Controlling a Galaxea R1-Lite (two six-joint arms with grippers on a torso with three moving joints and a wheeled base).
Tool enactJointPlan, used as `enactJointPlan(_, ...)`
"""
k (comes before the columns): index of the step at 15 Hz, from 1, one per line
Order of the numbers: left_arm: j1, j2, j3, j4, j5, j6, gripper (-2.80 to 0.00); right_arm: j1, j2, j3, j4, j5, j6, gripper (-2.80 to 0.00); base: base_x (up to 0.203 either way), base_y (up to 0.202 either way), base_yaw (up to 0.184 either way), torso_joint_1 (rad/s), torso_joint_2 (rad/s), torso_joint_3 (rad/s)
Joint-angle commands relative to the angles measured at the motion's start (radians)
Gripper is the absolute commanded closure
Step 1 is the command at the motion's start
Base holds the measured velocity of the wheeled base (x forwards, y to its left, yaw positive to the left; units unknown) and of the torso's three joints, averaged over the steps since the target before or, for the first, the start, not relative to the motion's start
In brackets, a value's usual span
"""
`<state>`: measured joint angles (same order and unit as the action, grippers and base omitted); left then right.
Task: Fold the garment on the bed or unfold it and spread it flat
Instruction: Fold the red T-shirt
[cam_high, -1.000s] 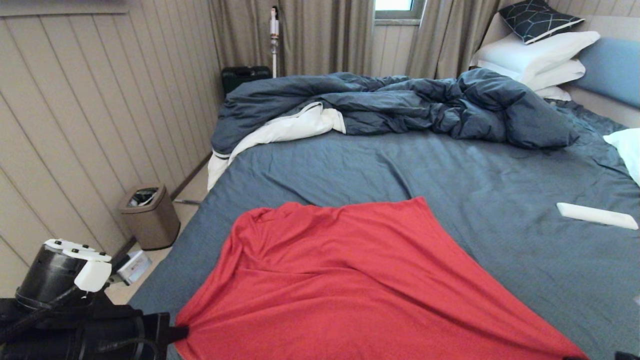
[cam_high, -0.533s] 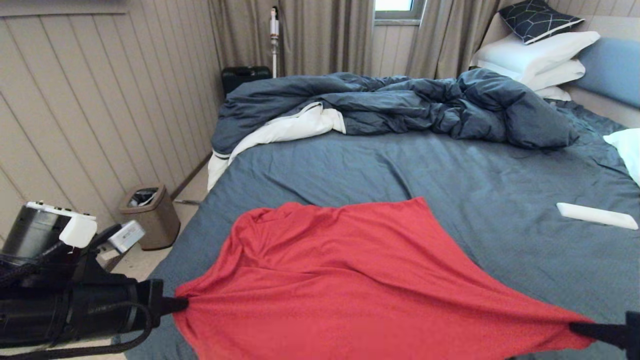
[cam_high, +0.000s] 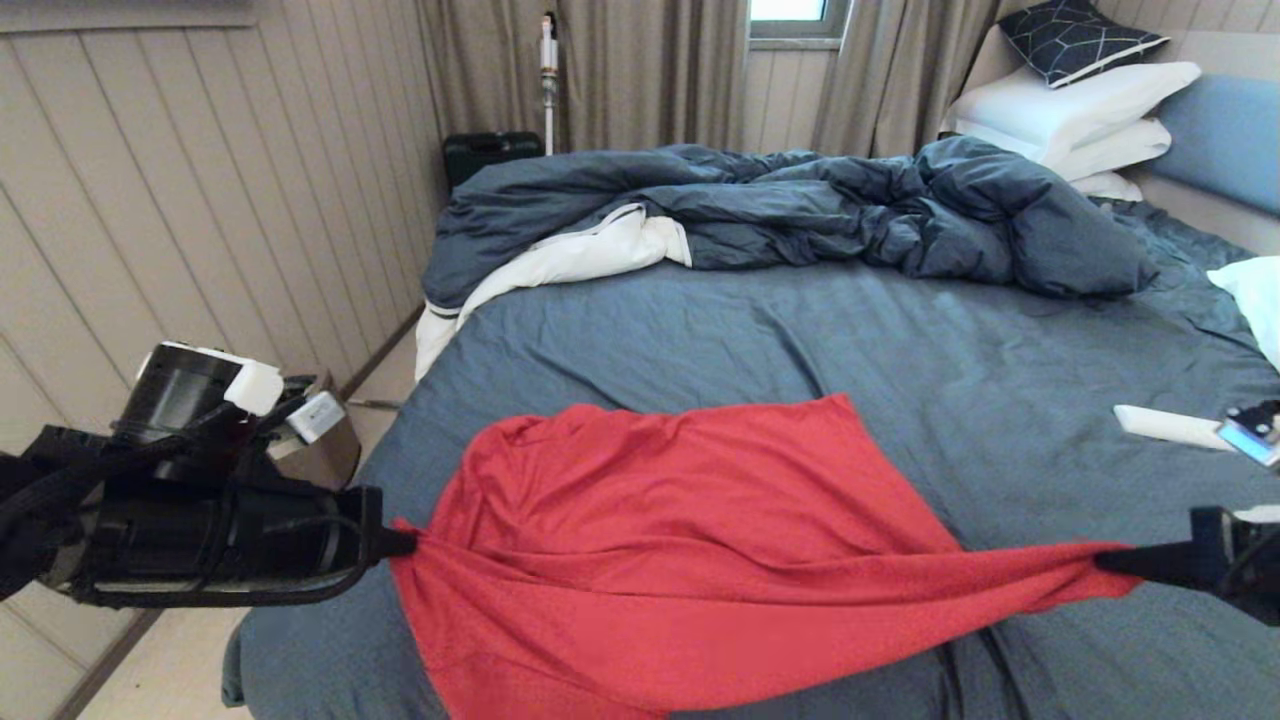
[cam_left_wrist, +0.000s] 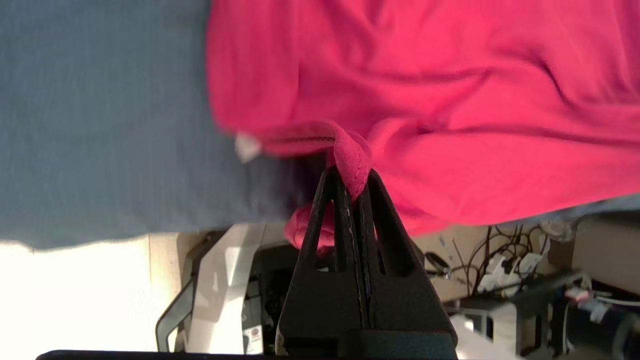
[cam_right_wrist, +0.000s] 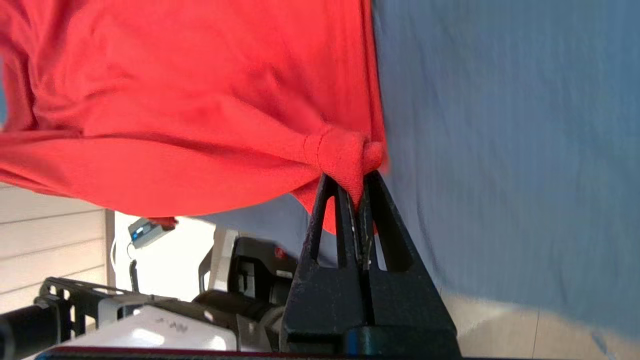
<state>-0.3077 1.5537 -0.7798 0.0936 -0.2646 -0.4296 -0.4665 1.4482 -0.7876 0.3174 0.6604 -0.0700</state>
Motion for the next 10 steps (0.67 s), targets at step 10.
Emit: enactJointPlan(10, 0.076, 0.248, -0.148, 0.0, -0.036, -0.005, 0.0, 0.18, 0.393, -0.3, 0.002, -0.064, 0.043, 0.0, 0.0, 0.0, 0.0, 0.0, 0.0, 0.0)
